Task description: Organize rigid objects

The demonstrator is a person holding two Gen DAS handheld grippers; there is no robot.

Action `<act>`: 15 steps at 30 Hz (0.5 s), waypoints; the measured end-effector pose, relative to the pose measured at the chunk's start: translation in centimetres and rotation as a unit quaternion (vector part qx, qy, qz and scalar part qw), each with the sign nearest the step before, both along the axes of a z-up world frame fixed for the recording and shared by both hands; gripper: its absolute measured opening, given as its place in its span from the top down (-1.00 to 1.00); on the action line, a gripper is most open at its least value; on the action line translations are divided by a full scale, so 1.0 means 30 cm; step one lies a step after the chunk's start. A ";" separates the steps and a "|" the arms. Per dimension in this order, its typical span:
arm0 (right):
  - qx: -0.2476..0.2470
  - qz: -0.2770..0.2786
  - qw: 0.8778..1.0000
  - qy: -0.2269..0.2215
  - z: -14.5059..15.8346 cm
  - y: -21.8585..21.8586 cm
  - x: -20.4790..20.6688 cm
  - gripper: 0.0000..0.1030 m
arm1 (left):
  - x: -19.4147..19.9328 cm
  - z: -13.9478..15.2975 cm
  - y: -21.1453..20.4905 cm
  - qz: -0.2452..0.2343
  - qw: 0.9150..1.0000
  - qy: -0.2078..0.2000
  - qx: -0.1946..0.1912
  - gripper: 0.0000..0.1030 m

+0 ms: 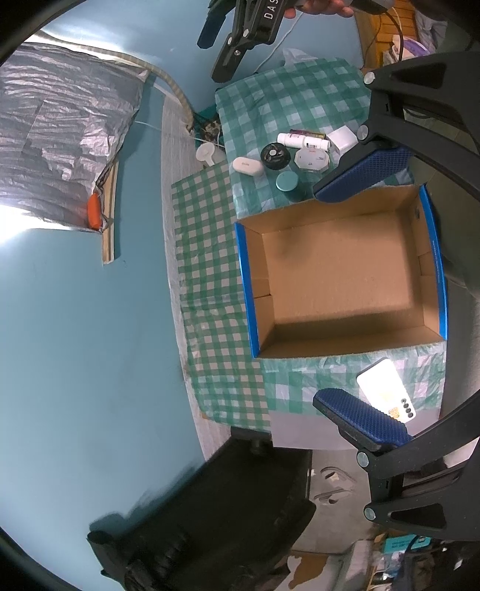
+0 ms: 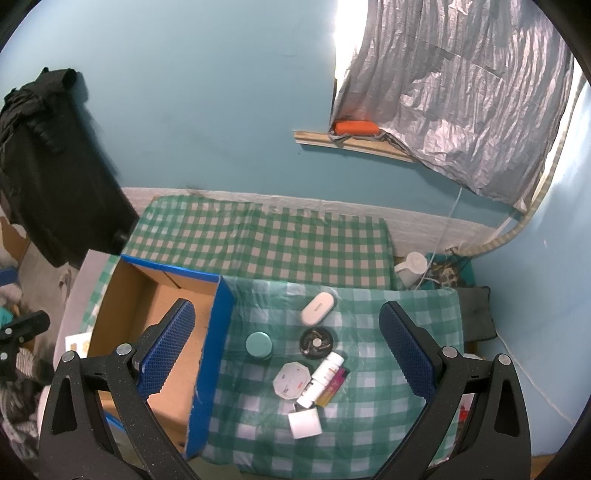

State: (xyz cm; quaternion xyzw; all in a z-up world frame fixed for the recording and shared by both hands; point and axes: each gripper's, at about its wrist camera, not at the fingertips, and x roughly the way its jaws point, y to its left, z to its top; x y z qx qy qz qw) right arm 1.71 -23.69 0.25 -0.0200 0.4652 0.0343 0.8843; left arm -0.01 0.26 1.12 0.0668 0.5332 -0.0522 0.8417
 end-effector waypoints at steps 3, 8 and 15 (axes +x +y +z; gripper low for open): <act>0.000 0.000 1.000 0.001 -0.003 -0.008 -0.003 -0.95 | 0.001 0.000 -0.001 -0.001 1.000 0.000 0.001 -0.97; 0.000 0.000 1.000 0.002 0.005 0.012 0.003 -0.95 | -0.002 0.000 -0.001 -0.002 1.000 -0.001 0.001 -0.97; 0.000 0.000 1.000 0.002 0.000 0.006 -0.003 -0.95 | -0.004 0.000 0.001 -0.001 1.000 -0.001 -0.001 -0.97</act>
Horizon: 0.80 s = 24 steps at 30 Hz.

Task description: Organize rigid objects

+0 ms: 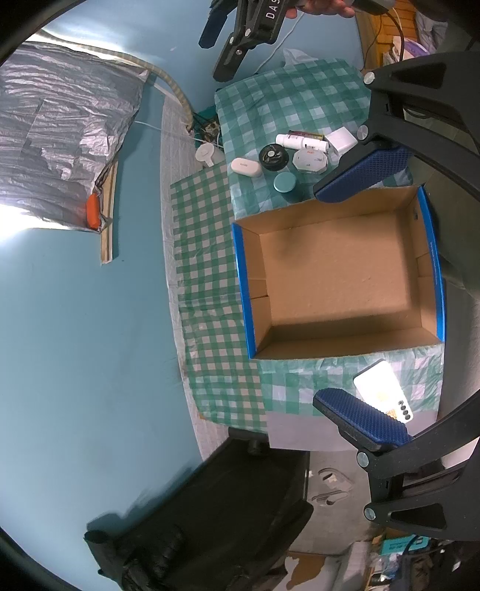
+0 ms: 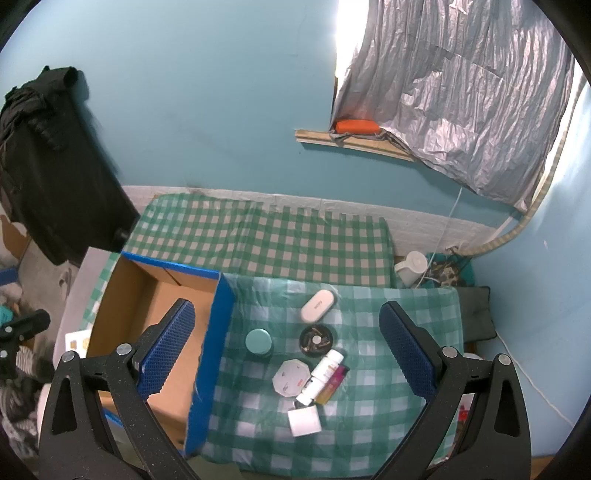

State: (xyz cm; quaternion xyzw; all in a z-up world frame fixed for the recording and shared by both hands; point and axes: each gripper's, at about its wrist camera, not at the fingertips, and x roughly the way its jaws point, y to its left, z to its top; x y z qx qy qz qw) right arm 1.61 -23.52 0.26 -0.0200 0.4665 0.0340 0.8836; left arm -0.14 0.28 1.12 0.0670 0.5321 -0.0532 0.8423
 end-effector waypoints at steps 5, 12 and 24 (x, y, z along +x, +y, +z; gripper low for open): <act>0.000 0.001 1.000 0.000 0.000 0.000 -0.002 -0.95 | -0.004 0.001 0.001 0.000 1.000 0.001 0.001 -0.97; 0.000 0.001 1.000 0.000 -0.001 0.001 -0.005 -0.95 | -0.004 0.000 0.001 0.001 1.000 0.000 0.001 -0.97; -0.001 0.003 1.000 0.001 -0.003 0.009 -0.004 -0.95 | -0.006 0.000 0.004 0.002 1.000 0.002 0.004 -0.97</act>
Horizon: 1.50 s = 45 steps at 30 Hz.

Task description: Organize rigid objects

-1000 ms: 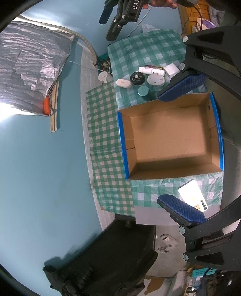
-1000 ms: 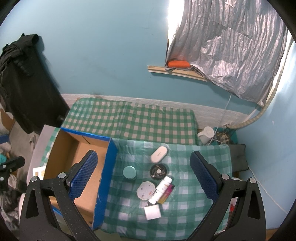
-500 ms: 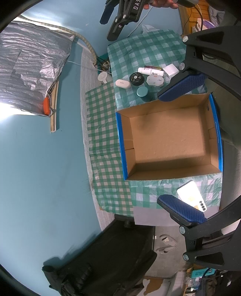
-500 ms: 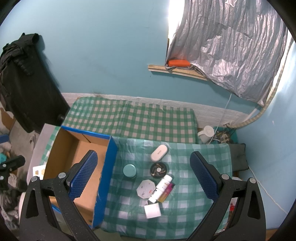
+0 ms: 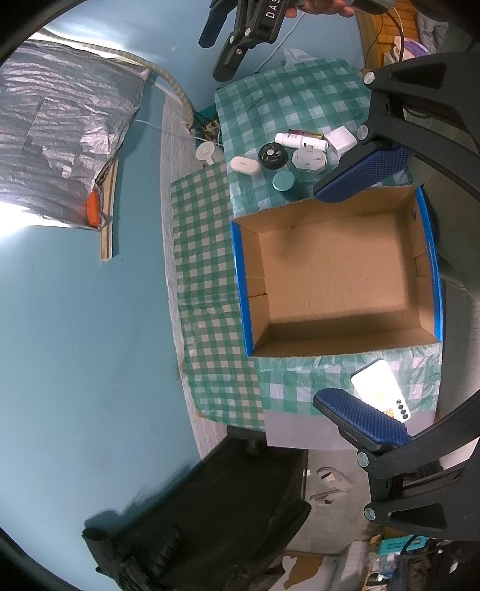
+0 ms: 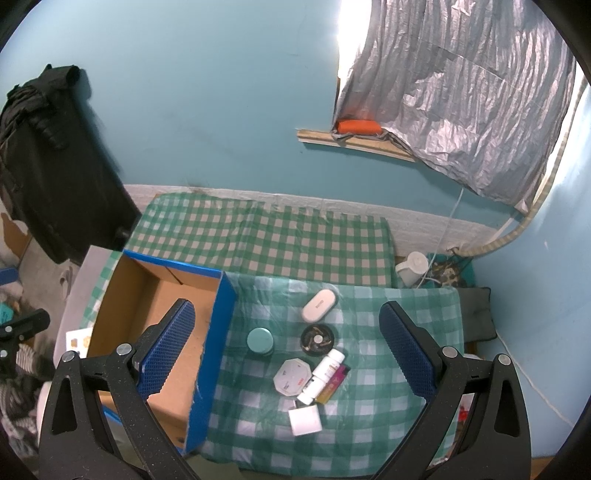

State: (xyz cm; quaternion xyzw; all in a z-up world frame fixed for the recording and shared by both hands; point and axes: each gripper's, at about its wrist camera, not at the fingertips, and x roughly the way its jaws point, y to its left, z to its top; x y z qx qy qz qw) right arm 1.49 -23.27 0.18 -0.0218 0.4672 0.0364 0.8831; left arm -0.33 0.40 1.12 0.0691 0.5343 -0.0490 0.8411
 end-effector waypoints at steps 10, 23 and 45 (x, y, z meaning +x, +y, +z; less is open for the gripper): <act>-0.001 0.000 1.000 0.002 -0.004 -0.003 0.003 -0.95 | 0.004 -0.021 0.011 -0.002 1.000 0.013 -0.008 -0.97; 0.010 0.014 0.999 0.027 -0.082 -0.033 0.007 -0.95 | 0.007 -0.093 0.035 0.000 1.000 0.024 0.008 -0.97; -0.004 0.024 0.992 0.127 -0.489 -0.146 -0.040 -0.95 | -0.033 -0.439 0.267 0.059 0.988 0.132 0.047 -0.97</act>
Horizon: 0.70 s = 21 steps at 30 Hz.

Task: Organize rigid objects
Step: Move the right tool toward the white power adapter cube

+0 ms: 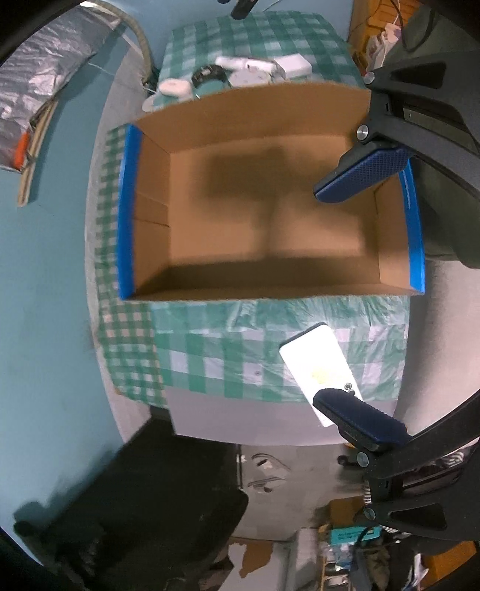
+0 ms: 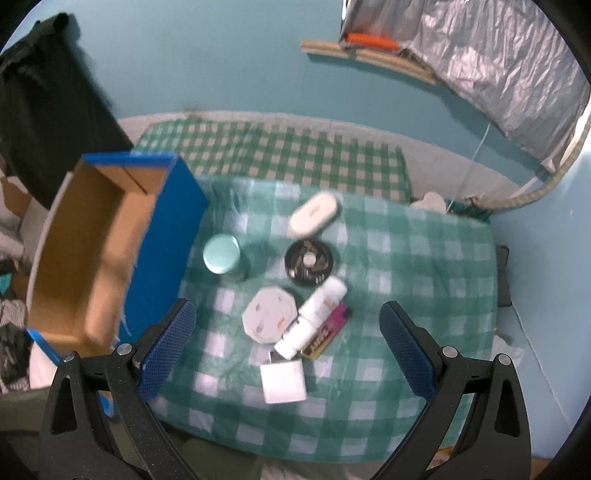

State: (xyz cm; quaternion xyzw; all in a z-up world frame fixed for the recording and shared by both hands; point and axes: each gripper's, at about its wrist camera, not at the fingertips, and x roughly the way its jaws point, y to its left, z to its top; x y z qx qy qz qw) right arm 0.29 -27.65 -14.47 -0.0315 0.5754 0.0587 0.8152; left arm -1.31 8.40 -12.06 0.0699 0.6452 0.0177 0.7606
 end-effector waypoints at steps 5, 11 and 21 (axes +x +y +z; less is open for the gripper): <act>0.001 -0.002 0.999 0.033 -0.117 -0.014 -0.031 -0.90 | -0.015 -0.082 0.035 0.016 1.000 0.020 -0.001 -0.97; 0.004 -0.004 0.998 0.066 -0.218 -0.033 -0.065 -0.90 | -0.041 -0.144 0.044 0.022 0.999 0.034 -0.009 -0.97; -0.016 0.010 0.993 0.113 -0.370 -0.037 -0.111 -0.90 | -0.060 -0.237 0.051 0.015 0.999 0.053 -0.005 -0.88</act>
